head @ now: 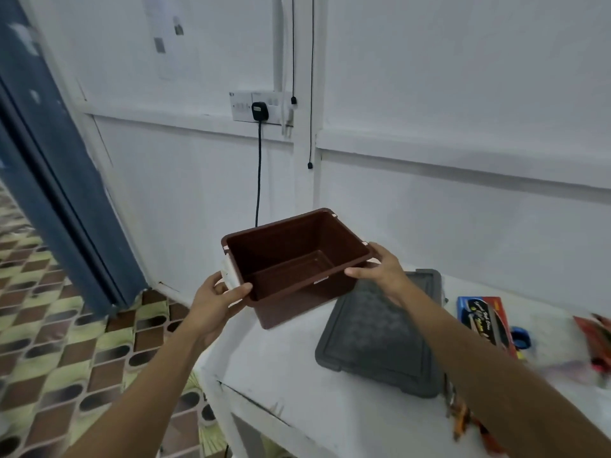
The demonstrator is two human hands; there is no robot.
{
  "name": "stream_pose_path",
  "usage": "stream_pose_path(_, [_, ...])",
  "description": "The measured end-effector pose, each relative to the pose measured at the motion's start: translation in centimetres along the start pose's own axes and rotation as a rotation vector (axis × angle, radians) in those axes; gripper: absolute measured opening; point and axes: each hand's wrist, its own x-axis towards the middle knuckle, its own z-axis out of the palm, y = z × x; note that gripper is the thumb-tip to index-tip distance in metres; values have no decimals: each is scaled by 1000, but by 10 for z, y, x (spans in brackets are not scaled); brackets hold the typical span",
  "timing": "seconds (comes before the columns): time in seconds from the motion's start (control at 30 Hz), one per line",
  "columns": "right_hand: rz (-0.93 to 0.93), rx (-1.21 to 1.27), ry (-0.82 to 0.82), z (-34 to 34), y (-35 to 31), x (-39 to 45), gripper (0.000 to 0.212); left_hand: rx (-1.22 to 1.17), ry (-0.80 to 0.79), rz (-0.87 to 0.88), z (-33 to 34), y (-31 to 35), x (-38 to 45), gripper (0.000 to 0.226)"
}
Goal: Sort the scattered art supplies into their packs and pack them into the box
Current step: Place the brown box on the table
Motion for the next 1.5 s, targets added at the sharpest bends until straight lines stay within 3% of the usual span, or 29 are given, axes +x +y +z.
stream_pose_path(0.2, [-14,61,17,6,3,12,82,16,106,24,25,-21,-7,73])
stream_pose_path(0.37, [-4,106,81,24,6,17,73,113,171,38,44,-31,-12,86])
stream_pose_path(0.57, [-20,124,30,49,12,8,74,478,131,81,56,-31,-17,58])
stream_pose_path(0.63, [-33,72,76,51,12,7,62,614,188,158,47,-30,-10,48])
stream_pose_path(0.73, [-43,-2,92,49,9,3,50,713,315,252,28,-18,11,53])
stream_pose_path(0.83, [-74,-36,95,48,10,-2,44,753,178,202,11,2,37,77])
stream_pose_path(0.9, [-92,-51,112,49,10,-7,38,779,29,170,8,8,51,77])
stream_pose_path(1.03, [-84,-80,141,43,13,-11,38,759,-173,239,19,16,63,25])
stream_pose_path(1.13, [-74,-97,175,30,16,-11,38,720,-292,230,33,19,65,23])
stream_pose_path(1.4, [-64,-159,201,11,11,-13,42,643,-329,168,48,12,76,31])
stream_pose_path(1.5, [-60,-287,147,9,12,-15,48,711,-263,143,44,19,84,38])
